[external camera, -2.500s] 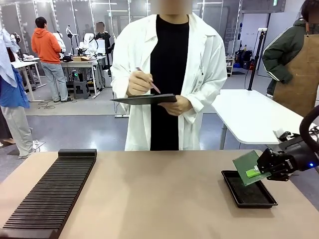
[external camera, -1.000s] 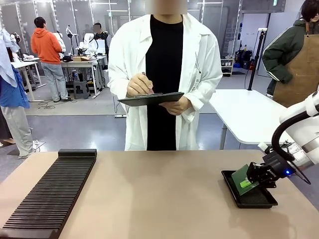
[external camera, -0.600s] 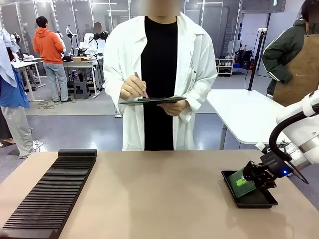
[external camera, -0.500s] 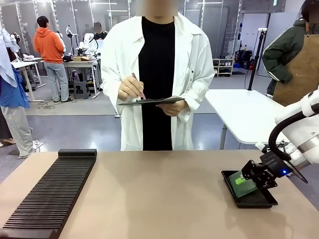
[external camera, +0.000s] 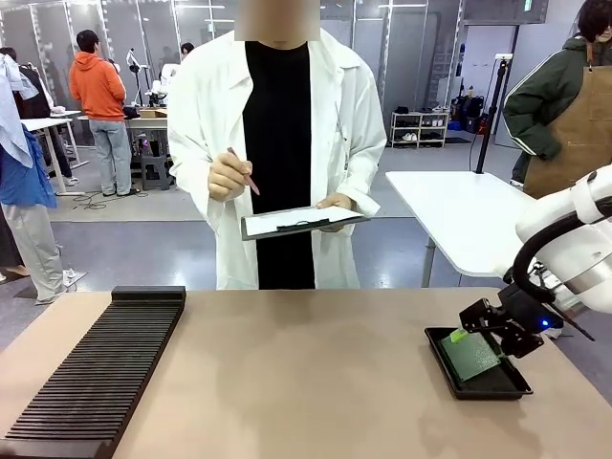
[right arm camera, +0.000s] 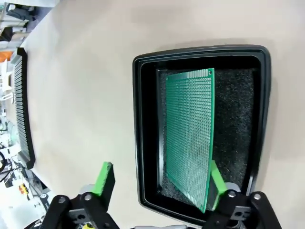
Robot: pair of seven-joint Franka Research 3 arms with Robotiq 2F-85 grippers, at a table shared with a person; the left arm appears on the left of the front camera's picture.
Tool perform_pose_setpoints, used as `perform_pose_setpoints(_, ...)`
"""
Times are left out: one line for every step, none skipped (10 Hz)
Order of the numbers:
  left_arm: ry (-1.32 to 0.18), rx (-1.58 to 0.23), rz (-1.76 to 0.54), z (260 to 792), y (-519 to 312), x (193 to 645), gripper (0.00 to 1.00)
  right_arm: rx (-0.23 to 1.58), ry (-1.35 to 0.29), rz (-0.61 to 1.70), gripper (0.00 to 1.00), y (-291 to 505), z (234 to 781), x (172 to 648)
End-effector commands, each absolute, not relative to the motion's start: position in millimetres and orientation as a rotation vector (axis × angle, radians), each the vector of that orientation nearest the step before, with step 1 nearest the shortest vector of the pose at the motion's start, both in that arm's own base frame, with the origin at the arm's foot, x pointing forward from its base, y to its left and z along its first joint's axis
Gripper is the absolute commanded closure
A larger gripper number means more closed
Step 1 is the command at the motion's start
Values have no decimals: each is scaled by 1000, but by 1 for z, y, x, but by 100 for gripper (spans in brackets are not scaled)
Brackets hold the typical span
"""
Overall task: Inspect the PCB.
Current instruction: Place the Blank PCB in the ESD tray.
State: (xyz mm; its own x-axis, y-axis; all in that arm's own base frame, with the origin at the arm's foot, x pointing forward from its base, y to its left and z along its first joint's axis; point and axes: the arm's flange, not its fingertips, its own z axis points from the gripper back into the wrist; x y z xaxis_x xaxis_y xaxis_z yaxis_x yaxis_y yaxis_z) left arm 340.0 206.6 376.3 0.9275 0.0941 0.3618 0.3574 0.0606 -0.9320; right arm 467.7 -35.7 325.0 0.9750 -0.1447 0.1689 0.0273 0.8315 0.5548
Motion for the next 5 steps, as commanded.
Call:
perform_pose_setpoints(-367, -1496, -211, 379, 207, 338, 0, 507, -216, -133, 0, -31, 335, 458)
perform_pose_setpoints(-367, -1496, -211, 379, 207, 338, 0, 477, -229, -144, 0, -32, 342, 456)
perform_pose_setpoints(-367, -1496, -211, 379, 207, 338, 0, 455, -237, -150, 0, -35, 348, 454)
perform_pose_setpoints(-367, -1496, -211, 379, 207, 338, 0, 454, -247, -152, 0, -36, 354, 452)
perform_pose_setpoints(-367, -1496, -211, 379, 207, 338, 0, 464, -232, -158, 0, -34, 355, 451)
